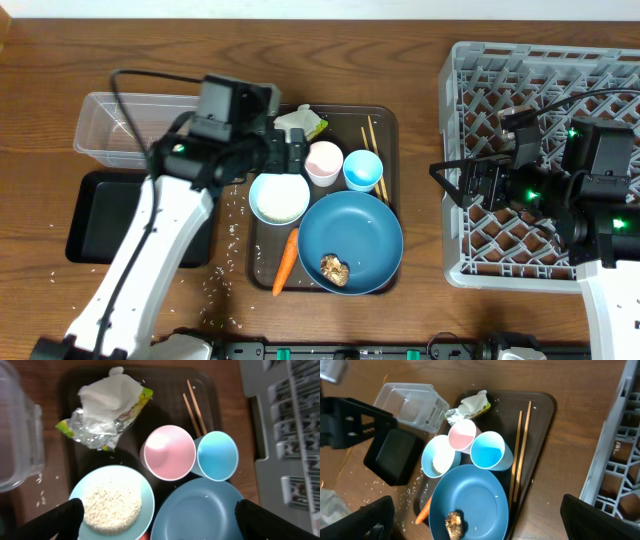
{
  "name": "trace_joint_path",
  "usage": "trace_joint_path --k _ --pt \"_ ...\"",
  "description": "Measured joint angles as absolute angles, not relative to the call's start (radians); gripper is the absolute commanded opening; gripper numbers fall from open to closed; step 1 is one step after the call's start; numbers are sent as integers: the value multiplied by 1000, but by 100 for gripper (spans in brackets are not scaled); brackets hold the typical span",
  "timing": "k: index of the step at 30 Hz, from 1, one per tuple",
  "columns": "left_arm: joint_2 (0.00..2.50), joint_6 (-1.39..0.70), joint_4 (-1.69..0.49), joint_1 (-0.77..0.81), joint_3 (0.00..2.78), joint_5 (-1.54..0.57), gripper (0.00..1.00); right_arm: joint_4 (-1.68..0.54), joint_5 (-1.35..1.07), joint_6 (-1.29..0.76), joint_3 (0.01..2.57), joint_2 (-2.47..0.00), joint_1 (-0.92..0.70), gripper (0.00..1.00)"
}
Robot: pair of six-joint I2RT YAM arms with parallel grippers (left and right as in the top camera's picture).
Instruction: Sort waste into correct bins and load items into the dishwasher rack
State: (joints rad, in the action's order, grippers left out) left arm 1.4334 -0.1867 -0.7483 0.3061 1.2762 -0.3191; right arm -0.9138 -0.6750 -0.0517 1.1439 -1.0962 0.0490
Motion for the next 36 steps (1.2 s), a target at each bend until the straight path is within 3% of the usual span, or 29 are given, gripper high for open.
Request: trace_joint_path --k 11,14,18,24,30,36 --pt "1684 -193 -677 443 1276 -154 75 -959 -646 -84 1145 -1096 49 99" --pt "1741 -195 -652 453 1276 -142 57 -975 -639 -88 1145 -1096 49 99" --pt "1788 -199 -631 454 1276 -128 44 -991 -631 -88 1145 -1096 49 99" --pt "1814 -198 -598 454 1276 -123 41 -999 -619 -88 1145 -1096 49 99" --pt "1841 -207 -590 454 1276 -107 6 -1002 -586 -88 1145 -1096 49 99" --pt "1842 -202 -590 453 1276 -81 6 -1002 -576 -88 1145 -1097 49 99"
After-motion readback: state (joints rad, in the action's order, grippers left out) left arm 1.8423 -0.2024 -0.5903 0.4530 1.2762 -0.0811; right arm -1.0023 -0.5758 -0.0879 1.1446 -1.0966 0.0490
